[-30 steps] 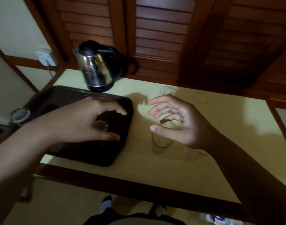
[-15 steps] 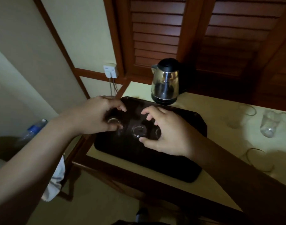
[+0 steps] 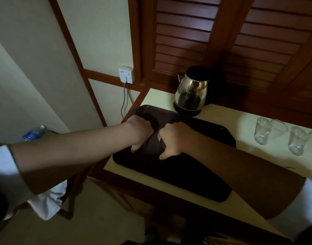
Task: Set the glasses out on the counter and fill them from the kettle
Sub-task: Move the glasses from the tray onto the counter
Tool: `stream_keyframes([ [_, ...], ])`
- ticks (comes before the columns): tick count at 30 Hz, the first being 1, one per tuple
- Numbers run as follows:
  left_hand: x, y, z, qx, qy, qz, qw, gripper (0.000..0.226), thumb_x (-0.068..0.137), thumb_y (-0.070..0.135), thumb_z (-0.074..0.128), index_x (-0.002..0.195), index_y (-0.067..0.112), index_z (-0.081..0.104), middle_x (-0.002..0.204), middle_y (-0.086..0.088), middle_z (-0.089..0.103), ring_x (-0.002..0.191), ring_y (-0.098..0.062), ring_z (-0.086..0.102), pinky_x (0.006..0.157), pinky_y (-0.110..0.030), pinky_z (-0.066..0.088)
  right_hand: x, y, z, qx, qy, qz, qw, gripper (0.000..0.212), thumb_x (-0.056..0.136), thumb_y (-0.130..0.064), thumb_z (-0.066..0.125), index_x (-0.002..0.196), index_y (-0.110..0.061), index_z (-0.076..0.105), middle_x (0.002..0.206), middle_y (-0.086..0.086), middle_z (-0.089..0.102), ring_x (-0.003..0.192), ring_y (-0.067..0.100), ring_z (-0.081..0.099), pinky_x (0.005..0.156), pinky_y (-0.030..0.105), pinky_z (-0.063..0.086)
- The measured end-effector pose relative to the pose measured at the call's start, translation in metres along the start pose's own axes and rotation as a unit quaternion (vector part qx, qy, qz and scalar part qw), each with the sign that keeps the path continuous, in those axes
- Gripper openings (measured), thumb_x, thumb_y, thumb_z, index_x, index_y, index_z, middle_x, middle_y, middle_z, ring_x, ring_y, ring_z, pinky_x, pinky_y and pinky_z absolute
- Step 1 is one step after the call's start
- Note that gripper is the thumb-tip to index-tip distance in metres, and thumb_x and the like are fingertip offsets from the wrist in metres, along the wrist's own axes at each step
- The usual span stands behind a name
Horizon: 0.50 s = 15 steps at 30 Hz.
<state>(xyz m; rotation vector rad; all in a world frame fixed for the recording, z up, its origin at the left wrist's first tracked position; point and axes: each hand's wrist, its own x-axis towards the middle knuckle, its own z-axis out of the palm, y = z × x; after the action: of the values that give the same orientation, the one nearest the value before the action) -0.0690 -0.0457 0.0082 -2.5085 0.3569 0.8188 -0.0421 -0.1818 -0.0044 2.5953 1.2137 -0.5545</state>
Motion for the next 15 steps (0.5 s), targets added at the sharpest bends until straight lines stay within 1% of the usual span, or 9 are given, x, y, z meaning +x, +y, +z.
stream_keyframes([
  [1,-0.001,-0.002,-0.003,-0.007,0.003,0.004,1.0,0.059,0.085,0.04,0.087,0.132,0.012,0.065,0.079,0.003,0.047,0.104,-0.025,0.071,0.082,-0.035,0.058,0.0,0.002,-0.002,0.012,-0.009,0.0,1.0,0.048,0.074,-0.063,0.084,0.078,-0.026,0.054,0.077,-0.007,0.058,0.075,0.019,0.063,0.068,0.032,0.051],
  [3,-0.004,-0.015,-0.005,-0.05,0.013,0.011,0.999,0.055,0.083,0.046,0.087,0.124,0.014,0.07,0.079,0.004,0.054,0.094,-0.021,0.068,0.08,-0.033,0.059,-0.006,0.01,-0.006,0.06,-0.016,0.004,0.998,0.05,0.073,-0.057,0.088,0.102,-0.021,0.068,0.091,-0.003,0.07,0.083,0.02,0.068,0.077,0.035,0.058],
  [5,-0.005,-0.034,0.004,-0.145,0.036,0.01,0.989,0.058,0.079,0.048,0.09,0.125,0.018,0.072,0.094,0.003,0.069,0.097,-0.019,0.069,0.082,-0.033,0.059,-0.017,0.023,-0.012,0.117,0.006,0.006,0.993,0.064,0.073,-0.052,0.089,0.126,-0.021,0.069,0.108,-0.002,0.075,0.097,0.02,0.071,0.087,0.038,0.059],
  [6,-0.006,-0.044,0.011,-0.205,0.056,0.013,0.977,0.062,0.076,0.047,0.092,0.128,0.021,0.072,0.103,0.004,0.073,0.1,-0.018,0.07,0.088,-0.035,0.061,-0.023,0.031,-0.015,0.14,0.027,0.004,0.99,0.064,0.074,-0.051,0.089,0.128,-0.023,0.069,0.113,-0.003,0.075,0.101,0.018,0.071,0.089,0.037,0.059],
  [8,-0.008,-0.058,0.028,-0.318,0.113,0.029,0.941,0.064,0.073,0.044,0.095,0.13,0.025,0.073,0.11,0.007,0.077,0.1,-0.012,0.072,0.096,-0.037,0.06,-0.041,0.049,-0.019,0.205,0.076,0.008,0.976,0.06,0.073,-0.05,0.091,0.125,-0.027,0.072,0.114,-0.011,0.073,0.103,0.011,0.069,0.089,0.034,0.056],
  [10,-0.007,-0.062,0.043,-0.431,0.169,0.037,0.886,0.062,0.07,0.037,0.098,0.127,0.026,0.075,0.112,0.008,0.078,0.101,-0.008,0.074,0.099,-0.039,0.06,-0.061,0.072,-0.017,0.286,0.114,0.019,0.951,0.054,0.071,-0.047,0.093,0.12,-0.03,0.074,0.108,-0.017,0.071,0.097,0.004,0.068,0.085,0.03,0.055],
  [12,-0.008,-0.061,0.054,-0.551,0.211,0.026,0.807,0.065,0.067,0.034,0.1,0.126,0.026,0.075,0.114,0.006,0.079,0.105,-0.009,0.075,0.101,-0.041,0.06,-0.081,0.092,-0.01,0.4,0.158,0.024,0.902,0.053,0.068,-0.044,0.096,0.115,-0.031,0.075,0.103,-0.011,0.079,0.096,0.005,0.074,0.089,0.032,0.059],
  [13,-0.01,-0.057,0.056,-0.603,0.229,0.022,0.764,0.065,0.063,0.035,0.099,0.123,0.027,0.076,0.113,0.006,0.08,0.104,-0.01,0.076,0.098,-0.041,0.061,-0.09,0.1,-0.004,0.474,0.179,0.027,0.862,0.054,0.066,-0.04,0.096,0.114,-0.028,0.075,0.105,-0.005,0.081,0.099,0.01,0.076,0.093,0.036,0.06],
  [15,-0.008,-0.047,0.057,-0.7,0.261,0.025,0.665,0.066,0.056,0.035,0.097,0.118,0.024,0.076,0.106,0.003,0.082,0.098,-0.016,0.08,0.081,-0.039,0.067,-0.101,0.11,0.009,0.616,0.204,0.028,0.761,0.054,0.066,-0.029,0.093,0.113,-0.016,0.07,0.112,0.007,0.081,0.105,0.022,0.077,0.096,0.042,0.06],
])
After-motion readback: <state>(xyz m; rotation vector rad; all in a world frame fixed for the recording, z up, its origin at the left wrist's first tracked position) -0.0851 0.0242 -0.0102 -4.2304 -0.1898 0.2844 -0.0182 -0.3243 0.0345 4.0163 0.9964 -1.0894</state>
